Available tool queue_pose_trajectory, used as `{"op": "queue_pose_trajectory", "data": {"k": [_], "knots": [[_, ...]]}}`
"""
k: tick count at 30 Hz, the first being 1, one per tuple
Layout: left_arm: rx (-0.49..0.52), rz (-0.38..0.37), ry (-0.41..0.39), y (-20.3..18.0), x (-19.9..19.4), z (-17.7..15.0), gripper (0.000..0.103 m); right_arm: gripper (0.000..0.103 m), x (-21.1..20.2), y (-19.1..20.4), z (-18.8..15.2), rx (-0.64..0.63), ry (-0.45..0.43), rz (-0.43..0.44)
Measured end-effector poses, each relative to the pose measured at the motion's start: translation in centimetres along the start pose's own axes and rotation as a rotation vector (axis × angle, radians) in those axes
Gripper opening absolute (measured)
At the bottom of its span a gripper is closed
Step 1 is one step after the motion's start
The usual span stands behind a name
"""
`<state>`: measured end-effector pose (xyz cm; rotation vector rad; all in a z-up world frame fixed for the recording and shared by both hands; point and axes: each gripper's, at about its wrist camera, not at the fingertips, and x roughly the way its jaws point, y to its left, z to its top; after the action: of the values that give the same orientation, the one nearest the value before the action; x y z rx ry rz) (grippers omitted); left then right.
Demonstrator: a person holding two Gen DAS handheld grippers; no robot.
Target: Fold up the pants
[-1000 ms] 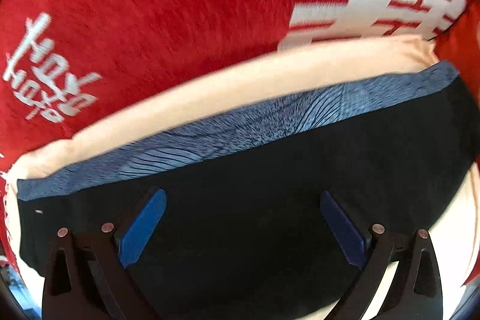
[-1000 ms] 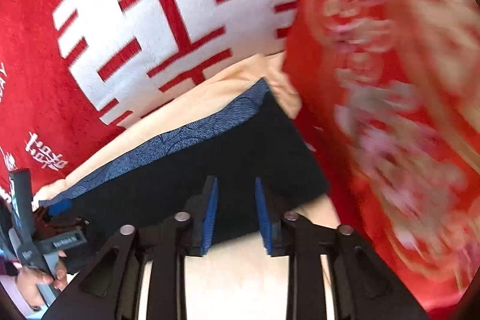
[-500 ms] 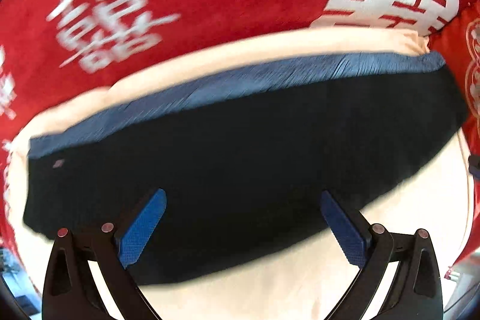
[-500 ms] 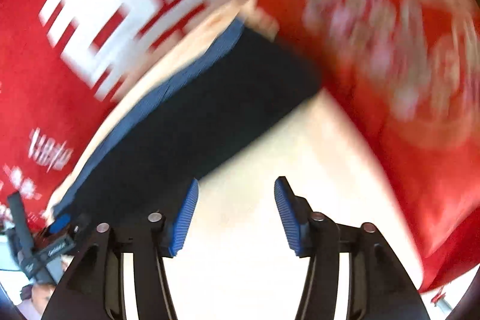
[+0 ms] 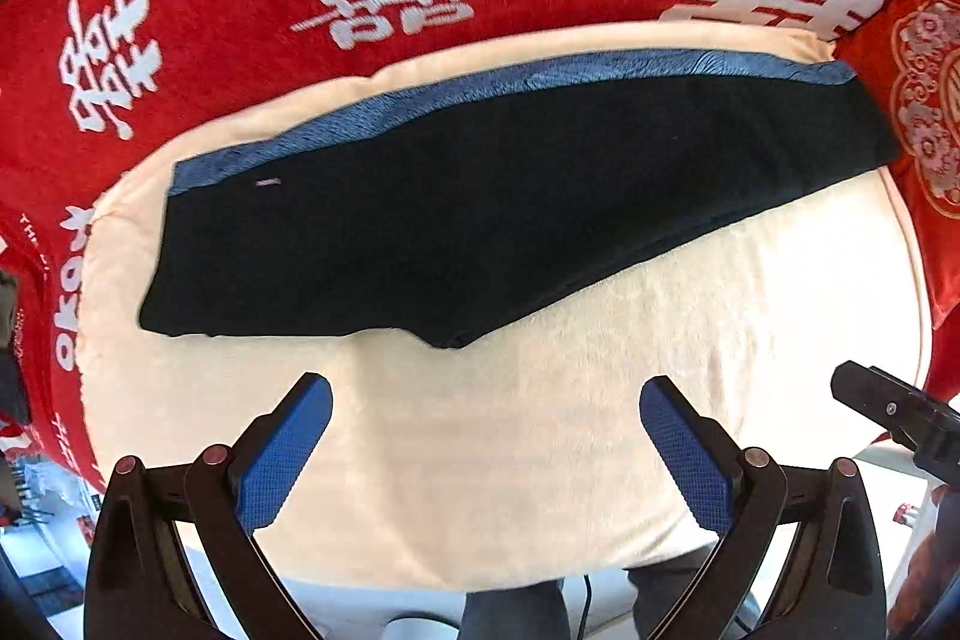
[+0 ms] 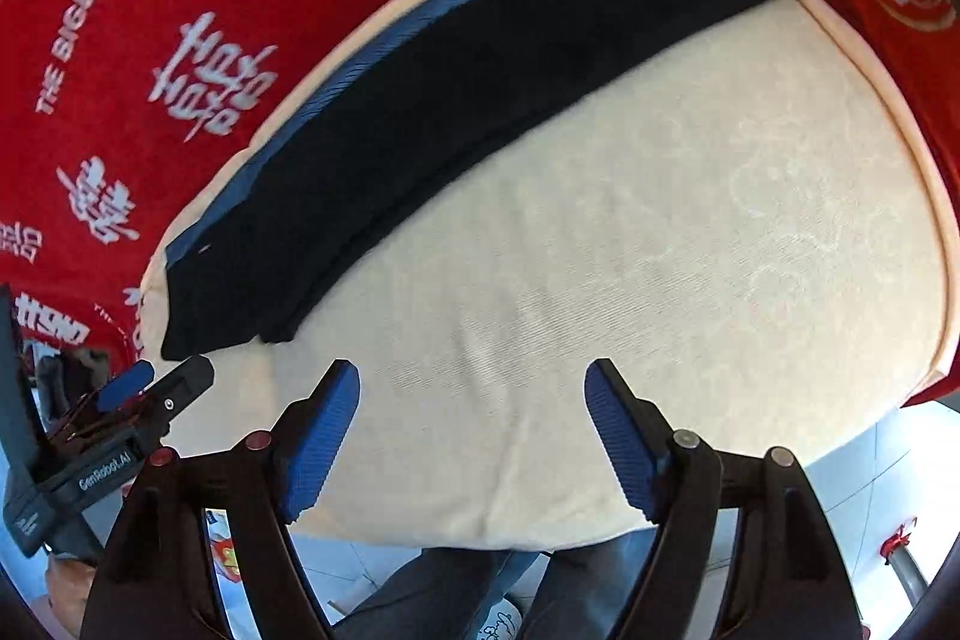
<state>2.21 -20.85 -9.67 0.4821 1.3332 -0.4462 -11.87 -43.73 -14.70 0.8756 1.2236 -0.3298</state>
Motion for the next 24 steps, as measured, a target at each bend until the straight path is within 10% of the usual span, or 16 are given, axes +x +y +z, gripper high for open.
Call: {"op": "queue_pose_trajectory", "data": {"k": [24], "knots": [[0.007,-0.057,-0.078,3.9,-9.0,1.1,0.103,0.087,-10.8,7.7,-2.6,-0.071,-0.134,-0.094]]}}
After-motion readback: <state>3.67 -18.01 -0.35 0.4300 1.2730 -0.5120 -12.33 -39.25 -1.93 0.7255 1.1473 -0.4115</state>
